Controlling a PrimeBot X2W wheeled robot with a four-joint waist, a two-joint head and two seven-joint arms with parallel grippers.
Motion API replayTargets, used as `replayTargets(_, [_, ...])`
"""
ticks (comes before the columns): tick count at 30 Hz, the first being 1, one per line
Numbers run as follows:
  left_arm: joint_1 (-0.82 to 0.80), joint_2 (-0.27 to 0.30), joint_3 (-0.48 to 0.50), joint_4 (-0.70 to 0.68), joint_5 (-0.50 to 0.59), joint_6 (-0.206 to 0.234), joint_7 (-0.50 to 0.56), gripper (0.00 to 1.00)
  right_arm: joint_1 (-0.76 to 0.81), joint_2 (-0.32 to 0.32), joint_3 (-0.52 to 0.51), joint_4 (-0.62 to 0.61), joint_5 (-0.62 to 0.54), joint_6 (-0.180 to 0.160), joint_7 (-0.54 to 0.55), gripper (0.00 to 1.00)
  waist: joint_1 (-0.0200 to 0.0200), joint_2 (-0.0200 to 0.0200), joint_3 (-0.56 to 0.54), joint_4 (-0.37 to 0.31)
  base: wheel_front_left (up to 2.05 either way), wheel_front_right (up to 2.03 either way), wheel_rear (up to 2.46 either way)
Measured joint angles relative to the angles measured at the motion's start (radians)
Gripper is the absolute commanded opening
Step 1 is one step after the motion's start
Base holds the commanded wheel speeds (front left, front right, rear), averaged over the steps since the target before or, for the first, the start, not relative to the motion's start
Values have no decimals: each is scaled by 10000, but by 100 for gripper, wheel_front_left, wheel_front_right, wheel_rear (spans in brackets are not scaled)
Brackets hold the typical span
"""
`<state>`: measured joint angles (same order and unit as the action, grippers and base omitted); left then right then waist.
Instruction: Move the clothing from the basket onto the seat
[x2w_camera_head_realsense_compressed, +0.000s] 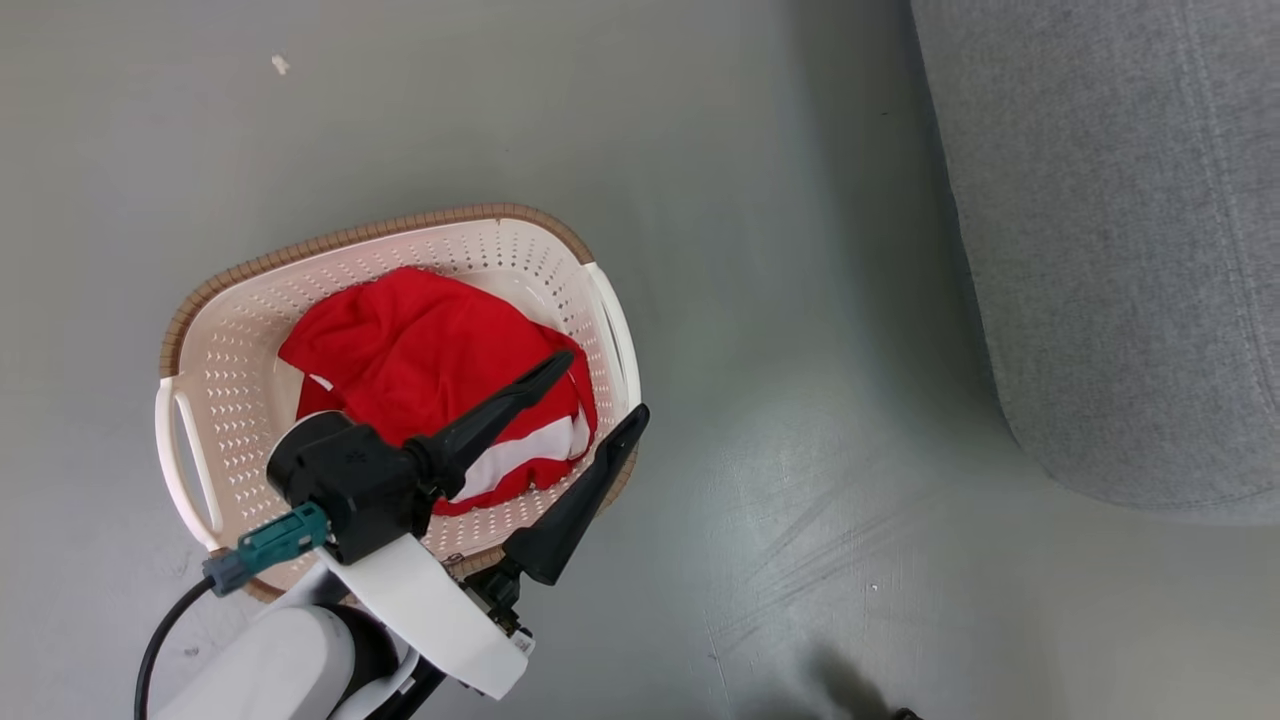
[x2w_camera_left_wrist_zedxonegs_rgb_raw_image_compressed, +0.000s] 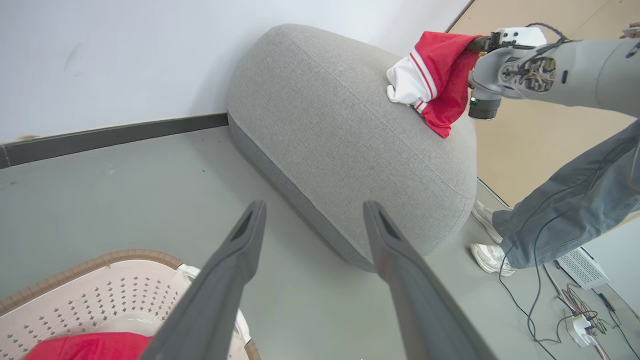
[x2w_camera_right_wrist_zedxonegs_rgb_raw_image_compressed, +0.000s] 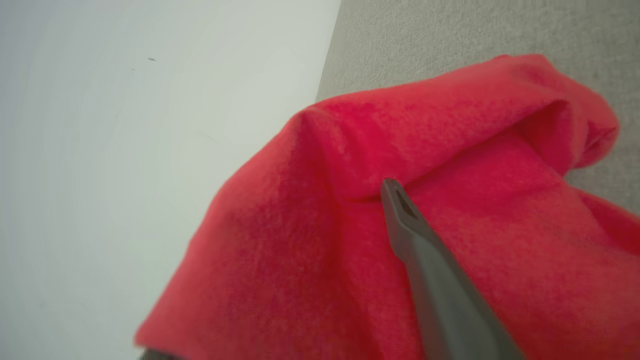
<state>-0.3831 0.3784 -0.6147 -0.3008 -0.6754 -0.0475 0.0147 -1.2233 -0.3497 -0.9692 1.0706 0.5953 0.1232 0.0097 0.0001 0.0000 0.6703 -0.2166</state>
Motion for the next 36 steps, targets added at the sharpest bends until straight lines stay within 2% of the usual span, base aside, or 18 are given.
replayTargets(7, [-10,-174,69,309,-17,-94,-326,100,611,151,688,-537,-59,2,192,100,1,0,-334,-134,0,0,0])
replayTargets(15, [-7,-309,107,677,-105,-182,-767,100,1573,746,1741,-1672,-109,2,418,100,0,0,-842,-295,0,0,0])
replayTargets(31, [736,-382,646,1513,-472,-234,-1806,100,4768,2033,3971,-5613,828,0,485,100,0,0,-2174,-470,0,0,0])
replayTargets(36, [1141,-493,951,1724,-717,-82,-2174,100,5809,2441,5348,-6989,545,2,69,100,0,0,-2614,-409,0,0,0])
